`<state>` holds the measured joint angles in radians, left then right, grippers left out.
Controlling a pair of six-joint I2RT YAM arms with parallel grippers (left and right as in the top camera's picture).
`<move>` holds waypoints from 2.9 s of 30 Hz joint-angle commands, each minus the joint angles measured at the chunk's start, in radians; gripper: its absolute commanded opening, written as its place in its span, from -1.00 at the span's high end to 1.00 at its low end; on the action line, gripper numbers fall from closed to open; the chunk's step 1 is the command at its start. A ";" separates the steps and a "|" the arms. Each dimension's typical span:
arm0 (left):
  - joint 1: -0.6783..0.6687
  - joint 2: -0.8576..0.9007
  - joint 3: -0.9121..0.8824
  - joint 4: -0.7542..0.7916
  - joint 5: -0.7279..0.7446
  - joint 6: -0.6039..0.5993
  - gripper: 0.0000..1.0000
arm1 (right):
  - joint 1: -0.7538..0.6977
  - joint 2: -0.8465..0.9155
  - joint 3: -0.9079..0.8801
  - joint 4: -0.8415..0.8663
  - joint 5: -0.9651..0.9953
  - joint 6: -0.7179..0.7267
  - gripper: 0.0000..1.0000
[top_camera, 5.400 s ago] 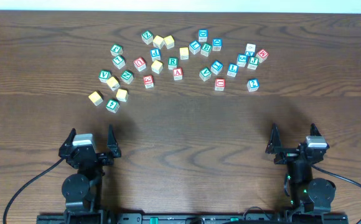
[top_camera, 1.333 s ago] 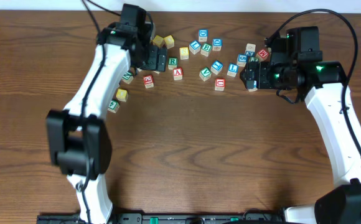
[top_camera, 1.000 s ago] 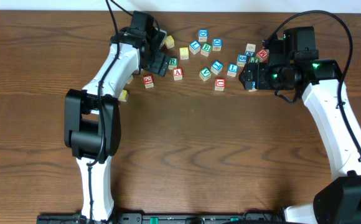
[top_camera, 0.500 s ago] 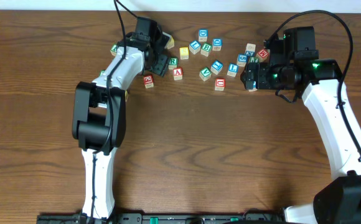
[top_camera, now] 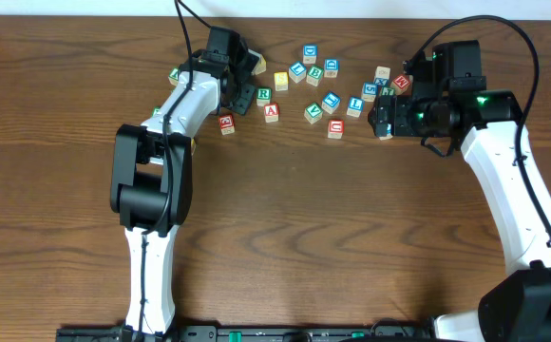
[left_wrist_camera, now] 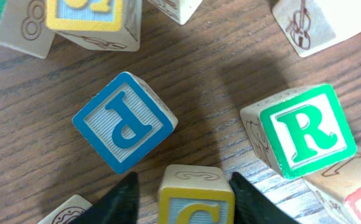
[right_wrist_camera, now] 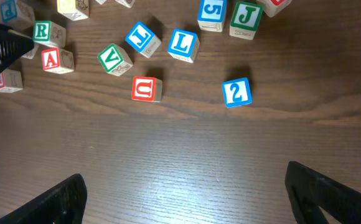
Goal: Spell out CORL
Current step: 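Lower the left gripper and grasp the yellow C block, then lift the C block and carry it toward the open table center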
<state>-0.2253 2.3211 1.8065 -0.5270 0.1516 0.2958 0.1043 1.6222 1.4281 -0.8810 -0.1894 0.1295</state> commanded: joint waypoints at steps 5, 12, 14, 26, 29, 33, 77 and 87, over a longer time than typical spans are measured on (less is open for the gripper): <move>0.001 0.000 0.017 -0.013 -0.006 -0.029 0.18 | 0.010 0.002 0.021 0.000 0.005 0.012 -0.93; 0.002 -0.008 0.017 -0.017 -0.006 -0.120 0.31 | 0.010 0.002 0.021 0.001 0.005 0.011 -0.95; 0.001 -0.029 0.017 -0.025 -0.006 -0.153 0.31 | 0.010 0.002 0.021 -0.002 0.005 0.011 -0.95; 0.001 -0.079 0.017 -0.108 -0.006 -0.204 0.39 | 0.010 0.002 0.021 -0.002 0.004 0.012 -0.96; 0.001 -0.079 0.017 -0.122 -0.006 -0.209 0.40 | 0.010 0.002 0.021 -0.002 0.004 0.012 -0.96; 0.001 -0.079 0.017 -0.124 -0.006 -0.266 0.40 | 0.010 0.002 0.021 -0.006 0.004 0.012 -0.96; -0.142 -0.419 -0.057 -0.773 -0.006 -0.593 0.50 | 0.009 0.002 0.021 -0.005 0.004 0.012 -0.98; -0.180 -0.419 -0.245 -0.705 -0.013 -0.668 0.50 | 0.009 0.002 0.021 -0.005 0.004 0.012 -0.99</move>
<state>-0.4000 1.9095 1.6150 -1.2568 0.1509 -0.3264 0.1043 1.6222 1.4281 -0.8856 -0.1864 0.1295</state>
